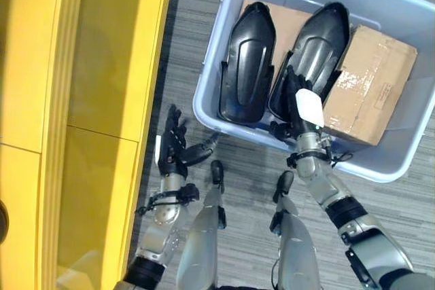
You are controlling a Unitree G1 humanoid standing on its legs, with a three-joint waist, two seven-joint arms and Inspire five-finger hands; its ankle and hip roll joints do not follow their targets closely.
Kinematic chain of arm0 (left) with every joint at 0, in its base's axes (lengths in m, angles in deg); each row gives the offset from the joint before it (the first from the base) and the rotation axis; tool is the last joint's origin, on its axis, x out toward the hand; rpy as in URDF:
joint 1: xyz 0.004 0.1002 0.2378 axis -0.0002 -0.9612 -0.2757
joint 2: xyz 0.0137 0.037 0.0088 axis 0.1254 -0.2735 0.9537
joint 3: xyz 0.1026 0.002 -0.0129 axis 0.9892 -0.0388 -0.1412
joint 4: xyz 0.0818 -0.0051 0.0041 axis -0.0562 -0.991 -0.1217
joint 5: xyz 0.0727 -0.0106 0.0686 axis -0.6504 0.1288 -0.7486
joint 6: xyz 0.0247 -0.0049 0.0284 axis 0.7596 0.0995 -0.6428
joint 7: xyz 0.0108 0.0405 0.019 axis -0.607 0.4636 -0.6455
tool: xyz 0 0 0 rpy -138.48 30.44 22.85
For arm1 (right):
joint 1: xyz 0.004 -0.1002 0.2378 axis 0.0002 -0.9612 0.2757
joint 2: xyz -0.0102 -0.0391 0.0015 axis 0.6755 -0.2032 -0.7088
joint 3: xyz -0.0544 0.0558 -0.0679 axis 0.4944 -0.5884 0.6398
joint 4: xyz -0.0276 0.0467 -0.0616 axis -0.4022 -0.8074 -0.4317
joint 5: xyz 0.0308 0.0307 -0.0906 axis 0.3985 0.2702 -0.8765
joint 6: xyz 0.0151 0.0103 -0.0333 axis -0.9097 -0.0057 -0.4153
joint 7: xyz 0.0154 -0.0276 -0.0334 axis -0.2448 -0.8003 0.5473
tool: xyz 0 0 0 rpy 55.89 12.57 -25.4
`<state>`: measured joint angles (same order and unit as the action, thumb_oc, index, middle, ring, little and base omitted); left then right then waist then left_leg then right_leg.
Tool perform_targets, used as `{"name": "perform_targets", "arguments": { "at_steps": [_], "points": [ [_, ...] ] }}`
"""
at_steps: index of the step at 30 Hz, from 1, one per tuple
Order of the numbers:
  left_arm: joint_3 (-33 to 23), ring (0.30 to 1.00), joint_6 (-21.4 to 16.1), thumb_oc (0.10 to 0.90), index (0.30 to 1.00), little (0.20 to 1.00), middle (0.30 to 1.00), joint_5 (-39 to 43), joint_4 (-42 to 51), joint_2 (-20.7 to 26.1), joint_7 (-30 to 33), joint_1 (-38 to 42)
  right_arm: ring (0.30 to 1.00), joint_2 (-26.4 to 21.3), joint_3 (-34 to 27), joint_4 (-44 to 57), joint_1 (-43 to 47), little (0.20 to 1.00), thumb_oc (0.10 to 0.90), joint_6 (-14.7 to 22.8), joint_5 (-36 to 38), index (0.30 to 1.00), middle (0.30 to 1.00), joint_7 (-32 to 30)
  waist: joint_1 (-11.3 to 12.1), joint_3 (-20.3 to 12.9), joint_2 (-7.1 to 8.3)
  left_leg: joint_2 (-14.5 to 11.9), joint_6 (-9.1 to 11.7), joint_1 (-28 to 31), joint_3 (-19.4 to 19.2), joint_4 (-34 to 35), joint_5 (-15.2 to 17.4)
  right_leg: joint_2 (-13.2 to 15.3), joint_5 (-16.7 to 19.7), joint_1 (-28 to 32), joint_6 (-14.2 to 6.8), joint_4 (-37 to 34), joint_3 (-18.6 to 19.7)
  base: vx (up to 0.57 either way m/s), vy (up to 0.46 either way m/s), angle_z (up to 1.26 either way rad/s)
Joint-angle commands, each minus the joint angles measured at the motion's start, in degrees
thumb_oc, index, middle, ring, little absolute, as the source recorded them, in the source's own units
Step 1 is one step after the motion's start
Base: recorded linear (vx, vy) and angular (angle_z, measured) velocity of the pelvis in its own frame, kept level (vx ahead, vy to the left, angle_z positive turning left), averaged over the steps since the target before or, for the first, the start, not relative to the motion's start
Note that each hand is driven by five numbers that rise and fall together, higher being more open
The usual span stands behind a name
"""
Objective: Move parts from the plastic box to the shelf.
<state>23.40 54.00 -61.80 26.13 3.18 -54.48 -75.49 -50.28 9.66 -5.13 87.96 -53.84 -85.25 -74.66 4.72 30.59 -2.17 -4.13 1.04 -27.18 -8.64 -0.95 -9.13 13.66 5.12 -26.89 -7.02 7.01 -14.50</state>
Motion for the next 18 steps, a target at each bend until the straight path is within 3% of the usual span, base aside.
{"name": "perform_targets", "arguments": {
  "at_steps": [1,2,7,18],
  "points": [
    [0.9,1.0,-3.93,0.9,1.0,1.0,1.0,1.47,7.25,2.12,-0.07,-0.98,0.602,1.67,1.46,-6.14,2.11,0.602,0.616,0.25,6.76,0.602,0.602,0.47,1.32,-0.79,-0.98,-2.96,4.19,-0.67,3.08,-4.85,6.74,6.15,-0.05,2.67,-4.06,1.67,-1.4,-0.01,0.012,0.06],
    [0.87,1.0,-3.94,0.9,1.0,1.0,1.0,1.47,7.24,2.12,-0.08,-0.94,0.3,1.69,1.5,-6.33,2.25,0.3,0.4,0.36,6.82,0.3,0.3,0.41,1.31,-0.79,-0.98,-2.97,4.19,-0.72,3.09,-4.86,6.74,6.15,-0.04,2.62,-4.06,1.68,-1.4,-0.01,0.019,0.08],
    [2.6,1.0,-4.05,0.9,1.0,1.0,1.0,1.89,6.51,2.06,-1.03,0.26,0.3,3.57,3.97,-17.15,3.19,0.3,0.4,0.8,9.04,0.3,0.3,2.0,2.2,-0.79,-2.39,-2.61,4.19,-0.23,3.25,-4.69,6.88,6.35,-0.35,3.0,-4.12,1.9,-1.58,0.0,0.014,0.05],
    [2.85,1.0,-3.59,0.9,1.0,1.0,1.0,1.55,4.79,1.56,-0.96,1.61,0.3,3.05,4.09,-15.59,-0.71,0.3,0.4,0.87,9.11,0.3,0.3,1.77,1.42,-0.79,-2.12,-2.53,4.29,2.96,3.05,-3.68,6.42,6.38,0.27,5.64,-4.29,0.89,-1.42,0.0,0.006,0.0]
  ]
}}
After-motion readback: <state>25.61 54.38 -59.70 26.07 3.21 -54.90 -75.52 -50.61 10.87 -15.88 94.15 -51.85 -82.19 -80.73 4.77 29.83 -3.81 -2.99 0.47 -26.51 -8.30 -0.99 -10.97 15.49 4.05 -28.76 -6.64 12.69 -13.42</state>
